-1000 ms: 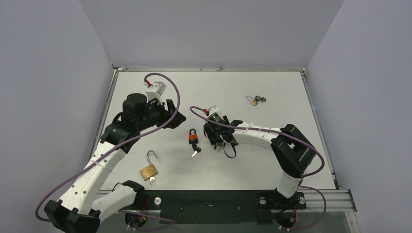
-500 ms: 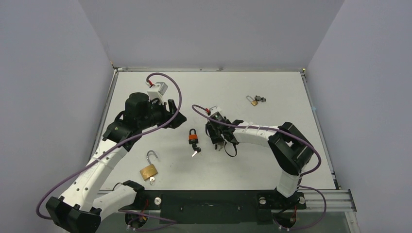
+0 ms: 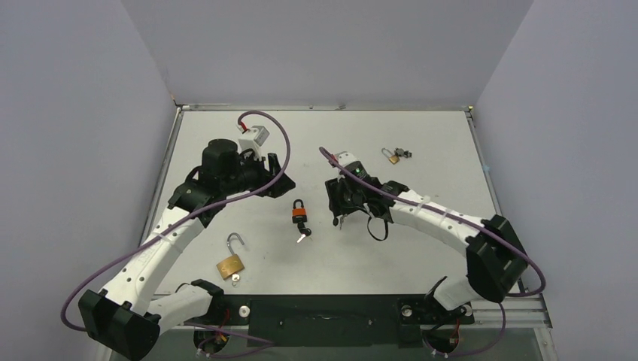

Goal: Lock with the key
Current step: Pick up the lock from the center of the board.

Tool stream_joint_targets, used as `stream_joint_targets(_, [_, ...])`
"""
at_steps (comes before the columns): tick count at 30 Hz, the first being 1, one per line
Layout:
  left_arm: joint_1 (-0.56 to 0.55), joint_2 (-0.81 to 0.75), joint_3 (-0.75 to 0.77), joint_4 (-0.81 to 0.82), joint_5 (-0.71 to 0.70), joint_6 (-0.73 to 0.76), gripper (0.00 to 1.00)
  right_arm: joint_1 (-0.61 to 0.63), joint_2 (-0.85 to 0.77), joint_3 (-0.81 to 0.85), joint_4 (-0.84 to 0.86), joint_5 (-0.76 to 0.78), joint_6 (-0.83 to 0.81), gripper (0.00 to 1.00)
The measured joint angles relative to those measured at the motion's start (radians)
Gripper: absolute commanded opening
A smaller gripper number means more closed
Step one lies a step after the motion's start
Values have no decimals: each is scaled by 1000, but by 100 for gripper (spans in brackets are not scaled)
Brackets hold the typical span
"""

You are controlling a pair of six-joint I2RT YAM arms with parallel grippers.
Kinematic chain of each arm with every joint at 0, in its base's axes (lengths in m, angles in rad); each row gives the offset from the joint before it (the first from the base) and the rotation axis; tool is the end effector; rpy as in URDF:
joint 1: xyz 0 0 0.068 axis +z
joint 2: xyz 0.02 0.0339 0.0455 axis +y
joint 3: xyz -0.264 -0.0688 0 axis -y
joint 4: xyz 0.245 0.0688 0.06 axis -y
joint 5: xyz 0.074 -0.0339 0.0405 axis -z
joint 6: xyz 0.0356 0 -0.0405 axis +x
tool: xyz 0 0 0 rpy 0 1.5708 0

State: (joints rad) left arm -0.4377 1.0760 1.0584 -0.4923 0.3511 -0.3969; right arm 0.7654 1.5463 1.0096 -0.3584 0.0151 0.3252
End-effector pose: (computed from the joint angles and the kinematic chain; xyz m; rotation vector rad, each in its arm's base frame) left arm 0.2071 -0.1105 0.3491 0.2680 2.1492 -0.8614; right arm 0.2335 0.2236 0.2182 -0.5438 2.4613 0.4430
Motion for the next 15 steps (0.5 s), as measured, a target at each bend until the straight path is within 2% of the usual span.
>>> stream_joint_targets(7, [0, 21, 3, 85, 135, 33, 57, -1, -256, 0, -48, -194, 0, 0])
stream_joint_targets(15, [0, 16, 27, 204, 399, 68, 57, -7, -499, -1, -82, -482, 4, 0])
